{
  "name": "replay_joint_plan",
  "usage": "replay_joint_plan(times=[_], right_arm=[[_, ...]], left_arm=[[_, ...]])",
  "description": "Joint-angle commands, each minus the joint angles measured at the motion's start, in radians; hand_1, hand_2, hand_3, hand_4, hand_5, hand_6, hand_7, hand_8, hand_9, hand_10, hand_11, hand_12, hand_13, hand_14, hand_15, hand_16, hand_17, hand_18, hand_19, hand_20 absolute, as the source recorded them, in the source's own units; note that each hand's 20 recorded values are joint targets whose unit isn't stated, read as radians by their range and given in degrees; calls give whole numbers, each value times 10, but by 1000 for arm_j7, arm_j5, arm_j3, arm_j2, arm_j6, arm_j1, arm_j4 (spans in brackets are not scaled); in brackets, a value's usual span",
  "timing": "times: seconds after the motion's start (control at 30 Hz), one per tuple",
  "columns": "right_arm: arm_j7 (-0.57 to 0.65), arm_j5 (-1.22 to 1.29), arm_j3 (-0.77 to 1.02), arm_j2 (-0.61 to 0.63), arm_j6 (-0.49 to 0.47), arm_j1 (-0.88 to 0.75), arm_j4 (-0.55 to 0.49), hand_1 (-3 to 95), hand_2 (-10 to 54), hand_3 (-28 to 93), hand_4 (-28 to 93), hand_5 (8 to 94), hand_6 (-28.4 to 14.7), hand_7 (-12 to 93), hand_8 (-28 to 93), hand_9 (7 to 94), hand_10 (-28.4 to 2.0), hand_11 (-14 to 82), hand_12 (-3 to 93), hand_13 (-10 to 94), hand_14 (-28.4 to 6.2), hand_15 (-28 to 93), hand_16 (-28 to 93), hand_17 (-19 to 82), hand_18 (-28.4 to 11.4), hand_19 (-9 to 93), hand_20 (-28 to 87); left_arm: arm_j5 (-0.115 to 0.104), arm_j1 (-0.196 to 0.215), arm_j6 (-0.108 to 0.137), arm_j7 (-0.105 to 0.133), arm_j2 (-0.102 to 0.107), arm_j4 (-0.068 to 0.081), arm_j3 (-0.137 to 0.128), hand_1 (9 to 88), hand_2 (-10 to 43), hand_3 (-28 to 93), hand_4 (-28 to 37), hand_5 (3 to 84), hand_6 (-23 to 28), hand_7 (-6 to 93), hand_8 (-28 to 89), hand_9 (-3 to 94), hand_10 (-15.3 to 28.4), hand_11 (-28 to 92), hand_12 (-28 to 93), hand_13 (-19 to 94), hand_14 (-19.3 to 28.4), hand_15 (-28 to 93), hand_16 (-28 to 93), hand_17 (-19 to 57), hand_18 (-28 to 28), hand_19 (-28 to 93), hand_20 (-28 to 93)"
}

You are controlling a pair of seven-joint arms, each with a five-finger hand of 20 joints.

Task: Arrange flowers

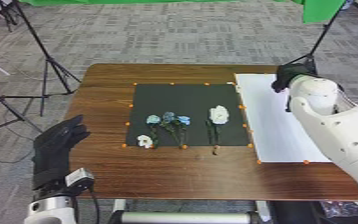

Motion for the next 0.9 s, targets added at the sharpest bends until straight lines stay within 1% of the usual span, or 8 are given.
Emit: replay_joint_plan(times=[0.03,0.07,0.13,0.3,0.67,0.8,0.83,0.9], right_arm=[[-35,-64,57,-53,-68,8,27,318,-95,908,-282,433,-49,178,-132,425,-200,183,170,222,-262,736,166,-39,-272,621,302],[-36,-66,56,-55,-71,3,29,318,-95,908,-282,432,-48,177,-132,425,-199,181,170,220,-262,736,166,-40,-272,620,303],[-52,-89,76,-73,-84,-10,37,317,-95,908,-282,432,-48,175,-132,425,-197,179,170,218,-263,736,166,-41,-272,619,304],[-58,-97,83,-96,-105,-10,59,315,-90,908,-280,427,-53,162,-131,420,-190,173,168,214,-264,736,168,-46,-274,617,307],[-11,-77,89,-101,-139,0,115,312,-81,906,-280,416,-52,152,-122,409,-198,166,167,206,-270,736,169,-49,-275,615,312],[-3,-69,99,-102,-144,-7,118,311,-80,905,-280,416,-53,152,-121,409,-197,168,167,206,-270,737,167,-50,-274,615,313],[-2,-63,99,-103,-146,-8,117,311,-80,906,-280,416,-53,152,-121,409,-197,168,167,206,-271,737,167,-50,-274,615,313],[-13,-82,104,-106,-136,-16,116,311,-80,905,-280,422,-56,154,-121,411,-196,171,168,206,-272,737,167,-50,-274,615,314]], left_arm=[[11,-2,-5,-13,-9,-5,-4,291,50,829,-146,532,170,197,-99,425,248,515,132,333,284,843,-231,-40,240,548,459],[18,0,-9,-21,-13,-5,-6,291,50,829,-146,532,170,197,-99,425,248,515,132,333,284,843,-231,-41,240,548,459],[9,-3,-7,-15,-10,-4,0,291,49,829,-145,531,170,198,-99,425,248,516,132,333,284,843,-231,-41,240,549,459],[6,-5,-8,-8,-10,-4,-1,291,49,830,-145,531,170,198,-99,425,248,516,132,333,284,844,-231,-41,240,548,459],[24,0,-14,-16,-22,-10,-12,292,50,829,-145,531,170,198,-99,426,248,517,132,334,284,843,-231,-41,240,548,459],[24,-2,-14,-15,-21,-9,-9,292,50,830,-145,531,170,198,-99,426,248,516,132,334,284,844,-231,-41,241,549,459],[10,-4,-7,-4,-10,-8,-2,292,49,830,-145,532,170,198,-99,426,248,516,132,334,284,844,-231,-41,241,549,459],[15,-4,-10,-9,-18,-9,-6,292,49,831,-145,532,170,198,-99,426,248,516,132,334,284,844,-231,-40,241,548,459]])
